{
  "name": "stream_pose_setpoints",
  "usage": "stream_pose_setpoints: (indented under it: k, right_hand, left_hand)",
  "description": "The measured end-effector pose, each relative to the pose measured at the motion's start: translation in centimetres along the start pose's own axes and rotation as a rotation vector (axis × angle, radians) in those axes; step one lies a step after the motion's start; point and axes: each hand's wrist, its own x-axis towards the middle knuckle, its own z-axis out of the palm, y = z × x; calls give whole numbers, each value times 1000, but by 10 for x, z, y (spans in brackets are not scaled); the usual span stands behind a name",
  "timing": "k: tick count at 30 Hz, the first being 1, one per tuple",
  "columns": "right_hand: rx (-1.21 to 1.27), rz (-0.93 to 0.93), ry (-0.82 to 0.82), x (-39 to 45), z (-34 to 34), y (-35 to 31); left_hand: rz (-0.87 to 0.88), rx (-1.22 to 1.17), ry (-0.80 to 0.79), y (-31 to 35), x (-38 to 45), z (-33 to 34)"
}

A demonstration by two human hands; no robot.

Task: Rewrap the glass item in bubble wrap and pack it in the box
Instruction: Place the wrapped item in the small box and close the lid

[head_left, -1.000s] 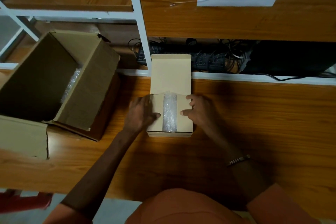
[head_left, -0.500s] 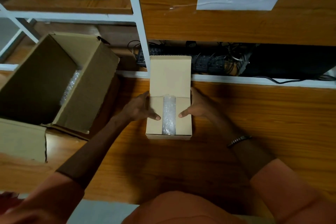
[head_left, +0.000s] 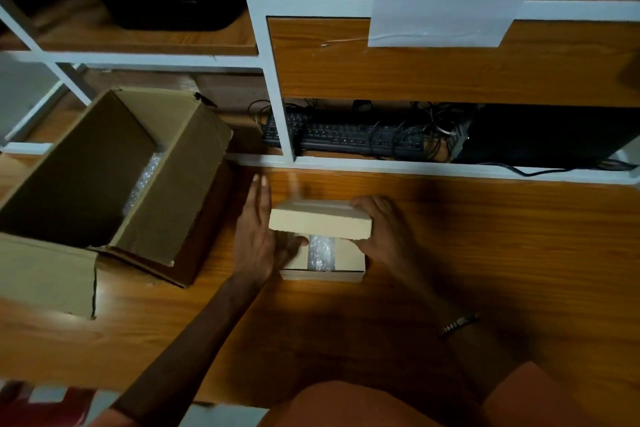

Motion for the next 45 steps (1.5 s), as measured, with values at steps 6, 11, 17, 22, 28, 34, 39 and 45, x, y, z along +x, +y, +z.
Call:
stream_pose_setpoints:
  k: [6,11,17,22,28,34,39,45]
  right_hand:
    - [-15,-67,-20,-12,1,6]
    - [-64,-82,-154,-18,-6,12]
    - [-194,-186,-313,-28,-26,13]
    - [-259,-240,-465,-40,-32,4]
    - [-197,-222,-290,-39,-15,5]
    - [-221,-254,-283,-42,4,24]
    - [-321,-288,-275,-44,7,29]
    - [-328,-289,-249,-50,18,36]
  left_hand:
    - [204,-141,-33,-10,-39,-1]
    - [270,-52,-153,-13,-60,0]
    - [285,-75,-119,-13,-53,-4]
    - [328,-56,-83,-9,-51,1]
    - [350,-60,-78,-7,-52,9]
    - [389,2,-136,-19,-56,19]
    - [394,-19,-143,-23,-58,24]
    - [383,-66,-154,-29,-63,27]
